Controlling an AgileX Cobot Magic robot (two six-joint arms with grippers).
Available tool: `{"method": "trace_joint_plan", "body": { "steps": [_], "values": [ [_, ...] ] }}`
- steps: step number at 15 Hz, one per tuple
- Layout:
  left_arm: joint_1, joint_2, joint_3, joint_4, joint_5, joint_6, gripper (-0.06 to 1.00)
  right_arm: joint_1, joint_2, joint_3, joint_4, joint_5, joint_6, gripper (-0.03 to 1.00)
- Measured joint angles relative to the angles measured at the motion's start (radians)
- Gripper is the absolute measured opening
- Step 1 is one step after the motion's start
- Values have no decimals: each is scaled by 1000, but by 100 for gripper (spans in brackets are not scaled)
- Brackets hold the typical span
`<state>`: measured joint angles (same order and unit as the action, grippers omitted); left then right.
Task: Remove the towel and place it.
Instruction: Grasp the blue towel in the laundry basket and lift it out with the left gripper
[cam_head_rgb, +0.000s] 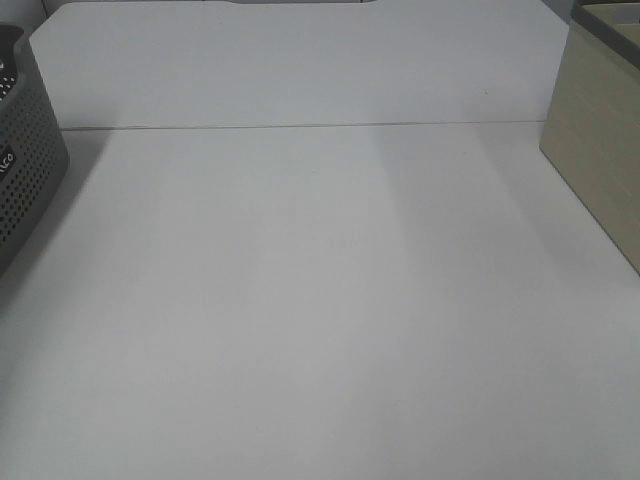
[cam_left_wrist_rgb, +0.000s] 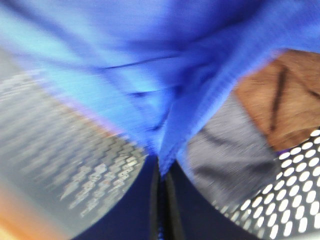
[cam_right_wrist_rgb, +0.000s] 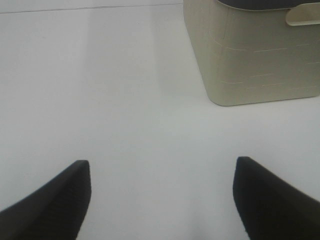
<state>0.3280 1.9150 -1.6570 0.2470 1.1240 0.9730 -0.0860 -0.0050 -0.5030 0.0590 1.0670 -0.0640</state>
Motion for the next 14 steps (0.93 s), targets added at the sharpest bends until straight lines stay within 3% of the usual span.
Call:
{"method": "trace_joint_plan", "body": {
  "steps": [2, 11, 14],
  "values": [
    [0, -78, -41, -56, 29, -2, 0, 0, 0, 0, 0, 0, 0, 77],
    [0, -352, -58, -127, 18, -2, 0, 0, 0, 0, 0, 0, 0, 77],
    [0, -397, -68, -222, 1, -2, 0, 0, 0, 0, 0, 0, 0, 77]
  ]
}}
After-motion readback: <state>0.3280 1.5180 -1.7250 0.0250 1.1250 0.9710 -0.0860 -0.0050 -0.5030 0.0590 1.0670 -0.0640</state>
